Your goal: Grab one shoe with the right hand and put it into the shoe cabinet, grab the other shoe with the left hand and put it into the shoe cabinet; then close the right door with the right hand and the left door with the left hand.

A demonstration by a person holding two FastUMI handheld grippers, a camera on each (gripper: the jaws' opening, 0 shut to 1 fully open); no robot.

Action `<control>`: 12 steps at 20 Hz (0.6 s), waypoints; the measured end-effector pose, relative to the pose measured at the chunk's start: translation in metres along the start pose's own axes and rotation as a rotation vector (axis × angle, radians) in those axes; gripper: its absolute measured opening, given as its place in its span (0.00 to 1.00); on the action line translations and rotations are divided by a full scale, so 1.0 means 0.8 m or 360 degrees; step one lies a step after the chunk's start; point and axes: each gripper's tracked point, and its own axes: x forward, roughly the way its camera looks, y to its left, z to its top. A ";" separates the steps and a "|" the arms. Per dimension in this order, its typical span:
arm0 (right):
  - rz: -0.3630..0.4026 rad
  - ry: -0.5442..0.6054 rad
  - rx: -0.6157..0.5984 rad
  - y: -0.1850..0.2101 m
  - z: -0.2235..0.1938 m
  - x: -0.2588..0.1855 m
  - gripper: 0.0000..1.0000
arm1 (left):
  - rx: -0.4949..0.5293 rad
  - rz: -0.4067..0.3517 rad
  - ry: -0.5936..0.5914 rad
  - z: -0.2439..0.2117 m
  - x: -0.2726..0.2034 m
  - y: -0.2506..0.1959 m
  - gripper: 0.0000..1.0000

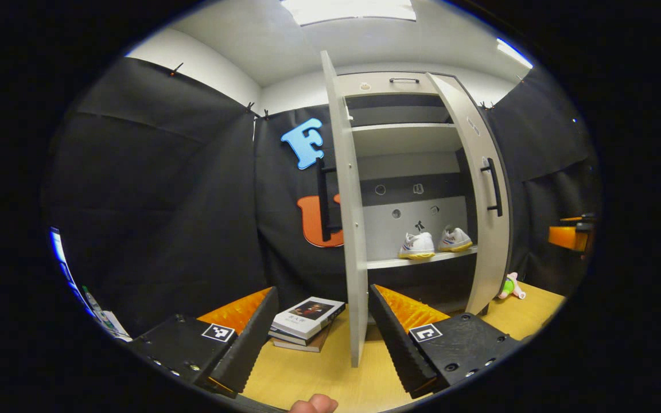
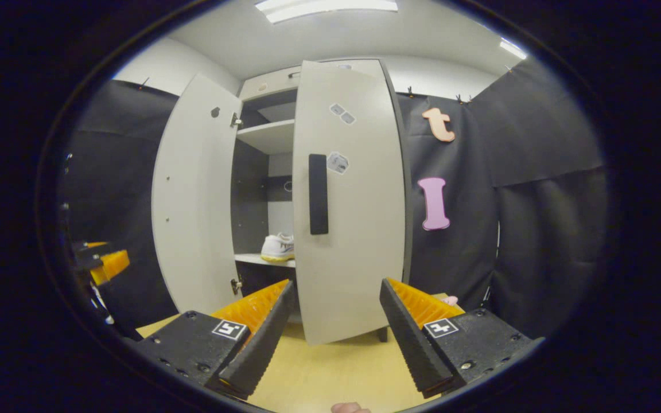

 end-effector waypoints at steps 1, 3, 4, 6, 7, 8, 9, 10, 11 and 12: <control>0.0001 0.0024 -0.0007 0.000 -0.011 -0.005 0.98 | -0.0017 -0.0004 0.0029 0.008 0.019 0.012 0.94; -0.0002 0.0045 -0.0022 -0.001 -0.023 -0.012 0.98 | -0.0081 -0.0017 0.0042 0.018 0.057 0.032 0.95; -0.0003 0.0056 -0.0010 -0.002 -0.028 -0.012 0.97 | -0.0109 -0.0003 0.0038 0.022 0.077 0.044 0.94; -0.0005 0.0078 0.0029 -0.004 -0.034 -0.014 0.98 | -0.0175 0.0051 0.0070 0.023 0.112 0.071 0.95; -0.0011 0.0086 0.0038 -0.006 -0.035 -0.016 0.98 | -0.0175 0.0089 0.0079 0.025 0.126 0.085 0.95; -0.0020 0.0086 0.0042 -0.008 -0.036 -0.017 0.98 | -0.0170 0.0118 0.0074 0.029 0.139 0.097 0.95; -0.0031 0.0089 0.0039 -0.011 -0.037 -0.017 0.98 | -0.0174 0.0117 0.0063 0.037 0.149 0.102 0.95; -0.0044 0.0086 0.0034 -0.015 -0.037 -0.018 0.98 | -0.0184 0.0094 0.0057 0.044 0.157 0.101 0.95; -0.0057 0.0087 0.0031 -0.018 -0.037 -0.019 0.98 | -0.0188 0.0071 0.0055 0.050 0.163 0.098 0.95; -0.0065 0.0088 0.0031 -0.019 -0.038 -0.019 0.98 | -0.0183 0.0051 0.0050 0.054 0.168 0.096 0.95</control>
